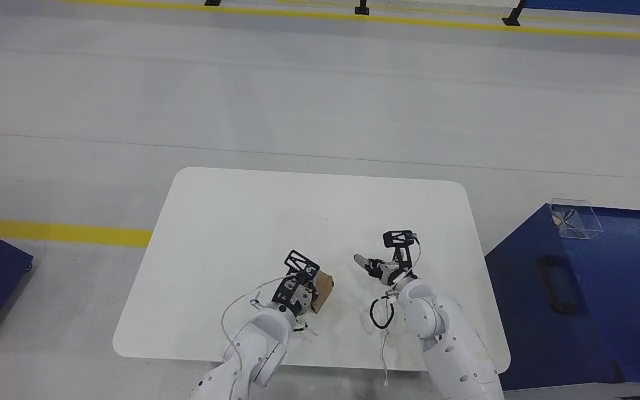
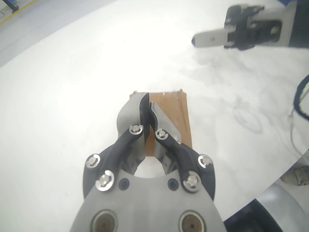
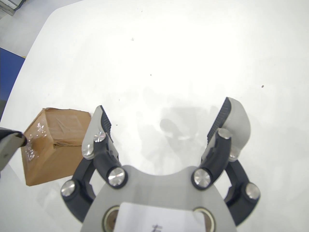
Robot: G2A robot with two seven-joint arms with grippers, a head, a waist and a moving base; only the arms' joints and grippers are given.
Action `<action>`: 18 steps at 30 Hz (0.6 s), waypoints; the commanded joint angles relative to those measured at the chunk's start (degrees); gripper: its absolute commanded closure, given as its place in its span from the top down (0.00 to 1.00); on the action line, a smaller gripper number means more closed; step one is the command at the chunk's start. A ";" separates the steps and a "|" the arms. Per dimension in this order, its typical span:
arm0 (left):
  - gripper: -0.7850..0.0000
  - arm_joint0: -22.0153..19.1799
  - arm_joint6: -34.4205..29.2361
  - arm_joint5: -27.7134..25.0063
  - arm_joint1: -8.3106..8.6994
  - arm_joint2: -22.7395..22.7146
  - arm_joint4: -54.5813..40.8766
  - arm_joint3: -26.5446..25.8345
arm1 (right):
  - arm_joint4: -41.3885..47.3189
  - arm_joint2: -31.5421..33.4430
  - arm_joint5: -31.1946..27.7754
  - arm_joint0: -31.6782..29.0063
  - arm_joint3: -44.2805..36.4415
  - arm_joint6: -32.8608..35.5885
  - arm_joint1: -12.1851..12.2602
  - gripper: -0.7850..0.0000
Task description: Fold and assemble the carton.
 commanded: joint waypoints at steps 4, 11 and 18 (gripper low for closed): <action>0.00 -0.22 -3.46 -0.77 0.07 0.12 1.24 2.36 | 0.00 0.00 0.00 0.00 0.00 0.00 0.00 1.00; 0.00 0.21 -0.64 -0.11 -0.11 0.07 -0.13 1.86 | 0.00 0.00 0.00 0.00 0.00 0.00 0.00 1.00; 0.00 0.89 5.48 1.92 -0.13 -0.38 1.08 -1.93 | 0.00 0.00 0.00 0.00 0.00 0.00 0.00 1.00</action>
